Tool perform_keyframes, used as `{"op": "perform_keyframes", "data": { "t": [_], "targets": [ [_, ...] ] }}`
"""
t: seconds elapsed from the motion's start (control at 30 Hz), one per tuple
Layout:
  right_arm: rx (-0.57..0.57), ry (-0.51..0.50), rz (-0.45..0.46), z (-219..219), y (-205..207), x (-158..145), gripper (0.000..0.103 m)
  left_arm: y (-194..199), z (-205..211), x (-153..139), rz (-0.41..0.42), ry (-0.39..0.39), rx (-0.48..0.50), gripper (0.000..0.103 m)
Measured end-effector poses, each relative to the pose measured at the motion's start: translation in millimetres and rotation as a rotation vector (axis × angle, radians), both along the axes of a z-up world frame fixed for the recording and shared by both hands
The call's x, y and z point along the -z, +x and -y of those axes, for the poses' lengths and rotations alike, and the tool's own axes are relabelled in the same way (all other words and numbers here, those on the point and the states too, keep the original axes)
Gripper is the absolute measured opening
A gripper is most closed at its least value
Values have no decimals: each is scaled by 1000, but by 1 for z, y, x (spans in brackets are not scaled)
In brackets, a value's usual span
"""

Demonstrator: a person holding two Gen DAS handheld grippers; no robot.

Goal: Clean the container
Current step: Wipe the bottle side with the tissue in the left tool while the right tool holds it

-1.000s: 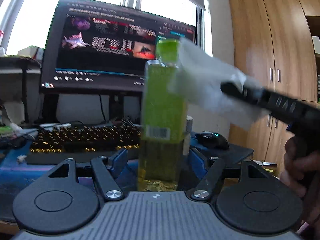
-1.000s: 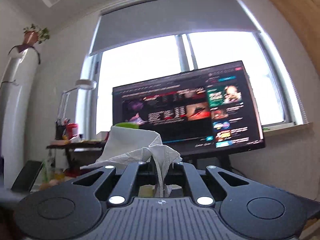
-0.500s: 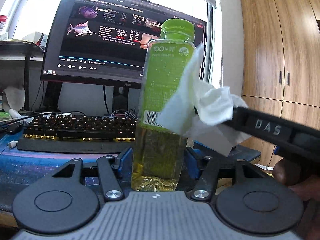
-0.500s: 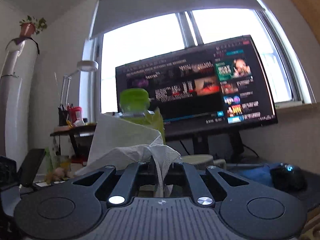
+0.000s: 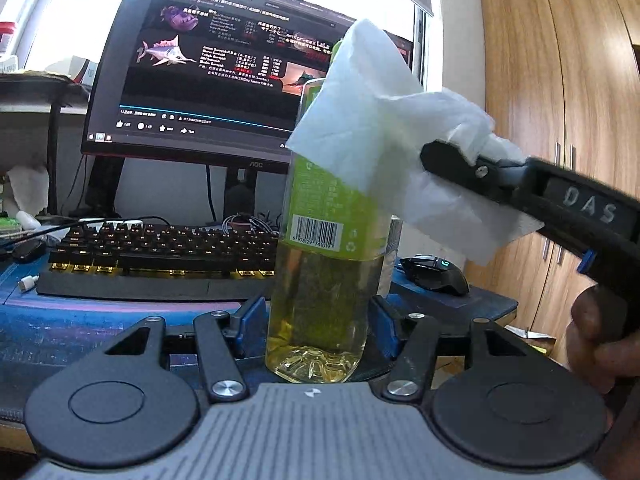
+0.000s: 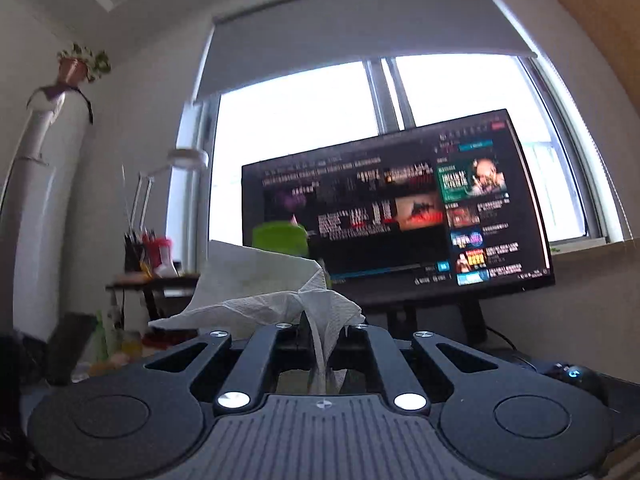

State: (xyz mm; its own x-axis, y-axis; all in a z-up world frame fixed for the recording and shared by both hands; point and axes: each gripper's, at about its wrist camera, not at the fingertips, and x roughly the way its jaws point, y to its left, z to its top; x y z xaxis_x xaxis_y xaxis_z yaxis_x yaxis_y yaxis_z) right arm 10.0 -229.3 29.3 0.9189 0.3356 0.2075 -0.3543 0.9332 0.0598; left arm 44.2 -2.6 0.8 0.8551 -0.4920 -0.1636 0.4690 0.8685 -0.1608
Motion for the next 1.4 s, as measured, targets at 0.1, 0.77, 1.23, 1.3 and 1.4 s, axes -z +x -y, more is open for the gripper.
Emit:
{"op": "perform_keyframes", "data": {
  "t": [0.1, 0.77, 1.23, 1.3, 1.4],
  "targets": [
    [8, -11, -23, -9, 7, 4, 6, 0, -1, 1, -7, -7, -2, 60],
    [55, -42, -60, -6, 11, 2, 6, 6, -2, 10, -44, -19, 17, 61],
    [71, -82, -87, -5, 16, 7, 6, 6, 0, 18, -68, -6, 9, 62],
    [64, -80, -72, -6, 13, 4, 6, 7, -1, 20, -74, -16, 11, 62],
    [62, -95, -83, -10, 15, 5, 6, 6, -1, 20, -71, -14, 9, 62]
  ]
}}
